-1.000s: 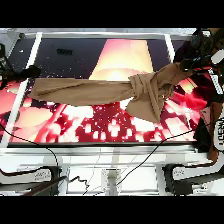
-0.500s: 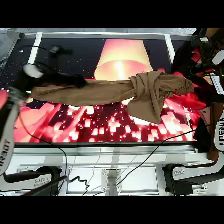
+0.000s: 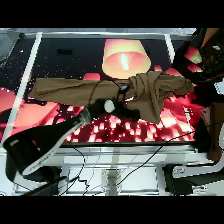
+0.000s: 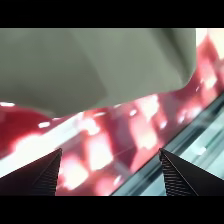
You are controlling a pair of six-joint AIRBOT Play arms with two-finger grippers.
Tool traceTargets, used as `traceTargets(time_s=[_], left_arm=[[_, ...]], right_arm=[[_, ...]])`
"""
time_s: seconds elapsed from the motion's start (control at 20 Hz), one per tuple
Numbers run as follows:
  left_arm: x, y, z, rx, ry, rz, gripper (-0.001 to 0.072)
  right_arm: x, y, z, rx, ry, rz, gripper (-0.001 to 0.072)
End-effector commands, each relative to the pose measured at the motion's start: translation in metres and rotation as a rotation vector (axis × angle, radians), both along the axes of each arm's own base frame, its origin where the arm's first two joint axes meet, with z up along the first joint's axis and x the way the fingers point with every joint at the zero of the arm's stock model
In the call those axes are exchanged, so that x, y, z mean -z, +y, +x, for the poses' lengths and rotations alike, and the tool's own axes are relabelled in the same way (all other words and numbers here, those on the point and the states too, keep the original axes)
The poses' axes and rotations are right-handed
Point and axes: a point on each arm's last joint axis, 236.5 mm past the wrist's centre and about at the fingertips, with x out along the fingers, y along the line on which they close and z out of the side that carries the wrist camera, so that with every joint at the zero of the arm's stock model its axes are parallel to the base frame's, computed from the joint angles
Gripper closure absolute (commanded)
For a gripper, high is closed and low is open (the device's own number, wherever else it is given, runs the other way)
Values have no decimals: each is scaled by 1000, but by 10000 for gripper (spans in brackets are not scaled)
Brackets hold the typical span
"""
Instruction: Fold the clothes and pants, and hang the long-sleeved shirts on hangers.
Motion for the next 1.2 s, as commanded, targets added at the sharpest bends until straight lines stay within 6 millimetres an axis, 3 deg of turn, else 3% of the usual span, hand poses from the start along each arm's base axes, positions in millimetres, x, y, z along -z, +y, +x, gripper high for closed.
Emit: traceTargets(time_s=[0.0,0.2,0.25,0.35,0.55,0.75,0.85,0.9,0.95,1.05,1.15], left_arm=[[20,-27,-4,-138,59,-44,6],[39,-4,-19,-75,146,52,16],[42,0,-17,-72,147,67,41],[44,4,-5,-103,142,58,178],[63,17,1,-117,218,105,184],[47,0,38,-149,159,43,175],[51,-8,50,-161,146,29,181],[56,-11,52,-170,154,30,232],[62,-13,54,-174,162,29,339],[62,-19,58,-190,187,1,704],[49,-16,74,-192,153,-19,696]], right_arm=[[-3,0,3,26,-33,56,276],[-5,2,6,26,-49,67,276],[-5,2,6,26,-50,67,276],[-5,2,7,26,-54,65,276],[-7,2,10,28,-69,66,276],[-8,1,12,29,-77,63,276],[-8,1,12,29,-77,63,276],[-8,2,12,29,-77,66,276],[-8,2,12,29,-79,69,276],[-9,1,15,31,-89,65,276],[-7,-6,12,55,-77,42,277]])
